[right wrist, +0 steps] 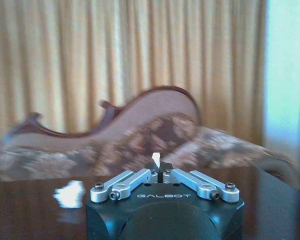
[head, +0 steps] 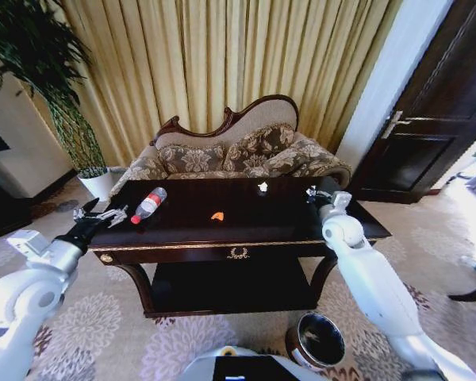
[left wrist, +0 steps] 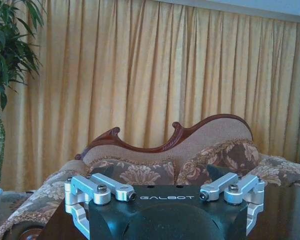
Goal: Move to the front of the table and place the trash on the table into the trash bin.
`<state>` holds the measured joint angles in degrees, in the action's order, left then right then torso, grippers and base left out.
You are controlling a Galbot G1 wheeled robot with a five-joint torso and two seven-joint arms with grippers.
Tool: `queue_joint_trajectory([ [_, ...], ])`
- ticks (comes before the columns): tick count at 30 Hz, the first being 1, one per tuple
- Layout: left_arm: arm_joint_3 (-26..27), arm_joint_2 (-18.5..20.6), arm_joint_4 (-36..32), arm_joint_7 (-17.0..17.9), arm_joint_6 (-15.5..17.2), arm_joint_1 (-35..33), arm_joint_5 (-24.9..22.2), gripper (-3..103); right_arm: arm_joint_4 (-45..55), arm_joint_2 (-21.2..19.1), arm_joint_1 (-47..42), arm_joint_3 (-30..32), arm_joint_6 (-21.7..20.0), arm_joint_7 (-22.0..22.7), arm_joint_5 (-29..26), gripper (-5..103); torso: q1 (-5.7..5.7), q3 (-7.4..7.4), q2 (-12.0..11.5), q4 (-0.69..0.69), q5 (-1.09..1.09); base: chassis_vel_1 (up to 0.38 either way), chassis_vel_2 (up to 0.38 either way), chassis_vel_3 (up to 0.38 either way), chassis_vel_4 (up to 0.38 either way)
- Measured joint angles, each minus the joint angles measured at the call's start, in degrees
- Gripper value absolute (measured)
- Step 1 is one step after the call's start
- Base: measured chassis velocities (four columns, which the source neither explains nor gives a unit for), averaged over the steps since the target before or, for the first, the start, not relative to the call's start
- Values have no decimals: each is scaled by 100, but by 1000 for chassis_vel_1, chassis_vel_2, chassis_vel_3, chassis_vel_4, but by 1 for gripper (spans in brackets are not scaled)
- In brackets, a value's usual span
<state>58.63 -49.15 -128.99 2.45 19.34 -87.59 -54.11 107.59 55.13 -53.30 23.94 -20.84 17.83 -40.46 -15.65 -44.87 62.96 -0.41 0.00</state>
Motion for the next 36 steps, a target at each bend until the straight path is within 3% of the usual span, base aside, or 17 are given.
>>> queue_joint_trajectory([
  [7, -116, -17, -13, -2, -28, 81, 34, 100, 885, 3, -768, 145, 497, -346, -23, 0, 0, 0, 1, 1, 0, 0, 0, 0, 0],
  [19, -126, 24, -84, 3, -29, 110, 25, 100, 1438, 80, -1354, 372, 244, -449, 19, 0, 0, 0, 1, 1, 0, 0, 0, 0, 0],
  [36, -204, 39, -179, 38, -78, 136, 16, 100, 1491, 200, -1582, 430, 310, -454, 154, 0, 1, 0, 0, 1, 0, 43, -42, -45, 41],
])
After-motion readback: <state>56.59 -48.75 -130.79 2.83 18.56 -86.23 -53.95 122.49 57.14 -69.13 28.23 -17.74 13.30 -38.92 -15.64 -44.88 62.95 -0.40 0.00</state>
